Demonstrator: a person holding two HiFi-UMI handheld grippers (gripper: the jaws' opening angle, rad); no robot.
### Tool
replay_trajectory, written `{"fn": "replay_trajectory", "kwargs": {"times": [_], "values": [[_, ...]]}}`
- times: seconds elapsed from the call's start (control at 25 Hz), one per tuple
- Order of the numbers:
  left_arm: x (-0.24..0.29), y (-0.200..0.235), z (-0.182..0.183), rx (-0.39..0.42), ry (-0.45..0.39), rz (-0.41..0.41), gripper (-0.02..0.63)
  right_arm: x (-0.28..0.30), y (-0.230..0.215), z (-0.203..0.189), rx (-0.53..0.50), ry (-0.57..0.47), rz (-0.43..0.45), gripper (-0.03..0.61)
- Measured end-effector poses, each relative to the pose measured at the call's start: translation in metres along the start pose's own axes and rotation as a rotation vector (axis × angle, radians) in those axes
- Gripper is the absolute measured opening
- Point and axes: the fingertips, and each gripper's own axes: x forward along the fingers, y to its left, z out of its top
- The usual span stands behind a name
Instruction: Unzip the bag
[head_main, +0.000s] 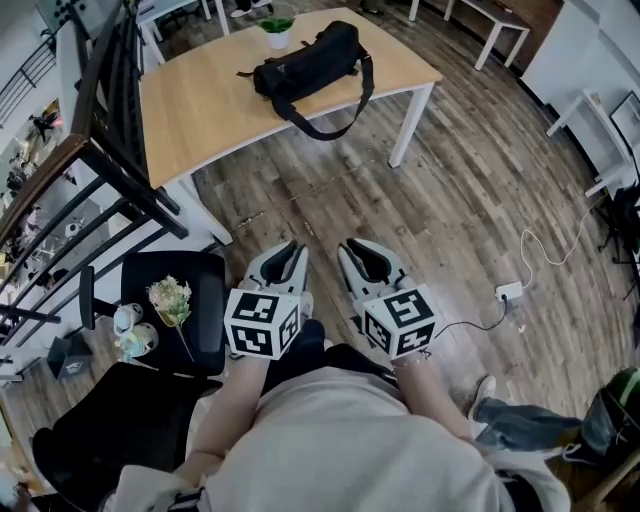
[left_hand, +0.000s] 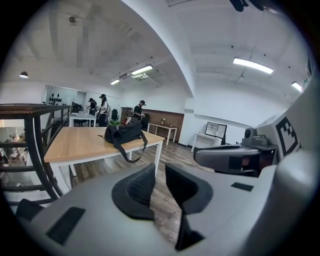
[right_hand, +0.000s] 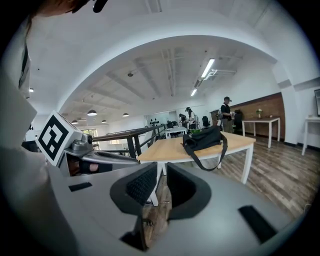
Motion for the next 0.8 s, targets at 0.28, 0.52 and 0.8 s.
{"fn": "replay_trajectory", "kwargs": {"times": [0.28, 0.52, 0.8], "values": [[0.041, 0.011, -0.002, -0.012, 0.031, -0.037, 0.12, 0.029, -0.033, 0.002, 0.036, -0.007, -0.025, 0.074], [0.093, 0.052, 0.029, -0.013, 0.012, -0.063, 0.12, 0.088, -0.067, 0.024, 0.026, -0.011, -0.042, 0.072], [0.161, 0.118, 0.077, -0.01, 0.001, -0.063, 0.12, 0.17, -0.107, 0.066, 0.019, -0.027, -0.054, 0.071]]}}
